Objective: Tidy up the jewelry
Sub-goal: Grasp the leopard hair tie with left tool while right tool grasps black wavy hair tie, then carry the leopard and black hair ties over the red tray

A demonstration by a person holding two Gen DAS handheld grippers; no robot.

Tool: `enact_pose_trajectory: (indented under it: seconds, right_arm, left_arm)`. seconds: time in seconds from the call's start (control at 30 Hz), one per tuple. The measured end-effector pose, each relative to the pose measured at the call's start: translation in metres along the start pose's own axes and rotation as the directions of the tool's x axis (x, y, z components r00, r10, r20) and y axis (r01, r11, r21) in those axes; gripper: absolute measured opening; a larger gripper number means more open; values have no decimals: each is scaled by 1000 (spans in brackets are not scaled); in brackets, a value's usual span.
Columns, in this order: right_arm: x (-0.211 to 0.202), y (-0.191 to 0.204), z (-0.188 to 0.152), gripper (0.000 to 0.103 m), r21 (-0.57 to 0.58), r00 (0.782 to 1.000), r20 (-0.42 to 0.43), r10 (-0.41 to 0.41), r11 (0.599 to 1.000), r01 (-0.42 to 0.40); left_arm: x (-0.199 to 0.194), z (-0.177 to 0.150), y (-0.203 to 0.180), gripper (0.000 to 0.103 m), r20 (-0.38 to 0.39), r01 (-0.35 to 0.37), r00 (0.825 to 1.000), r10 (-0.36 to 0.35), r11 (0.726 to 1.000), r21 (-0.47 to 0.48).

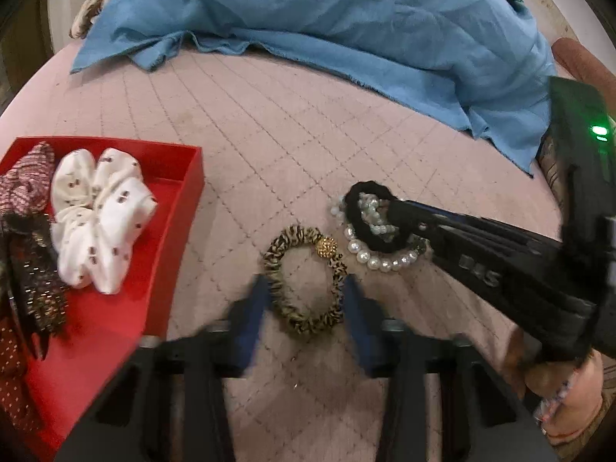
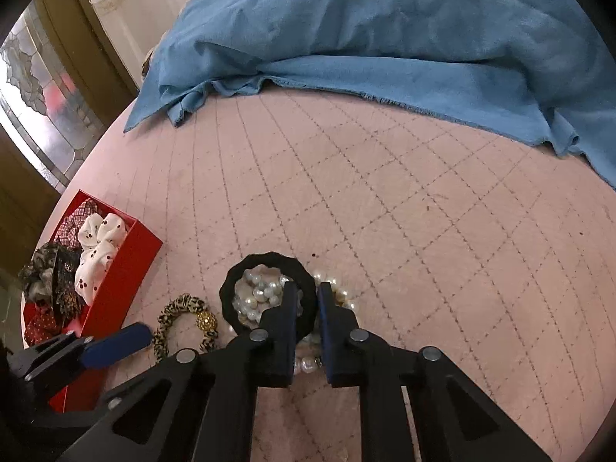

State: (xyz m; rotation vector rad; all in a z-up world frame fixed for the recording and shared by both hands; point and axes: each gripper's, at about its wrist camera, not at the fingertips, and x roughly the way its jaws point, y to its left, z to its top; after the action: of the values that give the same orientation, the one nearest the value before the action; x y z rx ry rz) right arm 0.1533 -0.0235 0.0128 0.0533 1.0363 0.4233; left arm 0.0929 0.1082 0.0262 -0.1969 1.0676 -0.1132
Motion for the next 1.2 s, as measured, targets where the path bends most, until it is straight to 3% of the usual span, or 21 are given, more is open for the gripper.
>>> enact_pose_trajectory:
  seconds: [0.03, 0.23, 0.63, 0.8, 1.07, 1.2]
  right_arm:
    - [-1, -2, -1, 10, 9, 1000, -1, 3, 1000, -3]
    - [-31, -15, -28, 9, 55, 1000, -3, 6, 998, -6]
    - [-117, -37, -150, 9, 42, 998, -3, -57, 997, 57]
    - [-125, -45, -181, 12, 69, 996, 13, -87, 994, 86]
    - [-126, -45, -189, 15, 103, 995, 44, -92, 991, 87]
    - [-124, -45, -188, 20, 119, 995, 48, -81, 990, 75]
  left_arm:
    - [3, 0, 0, 6, -12, -15, 1000, 15, 1000, -1]
    - [-7, -14, 3, 6, -32, 1, 999, -1, 1000, 1]
    - [-48, -93, -15, 6, -100, 110, 989, -106, 993, 37]
    - [-54, -101, -14, 7, -92, 101, 991, -100, 995, 8]
    - [-46, -89, -23, 20, -73, 46, 996, -43, 998, 42]
    - [-42, -89, -30, 39, -61, 50, 997, -47, 997, 62]
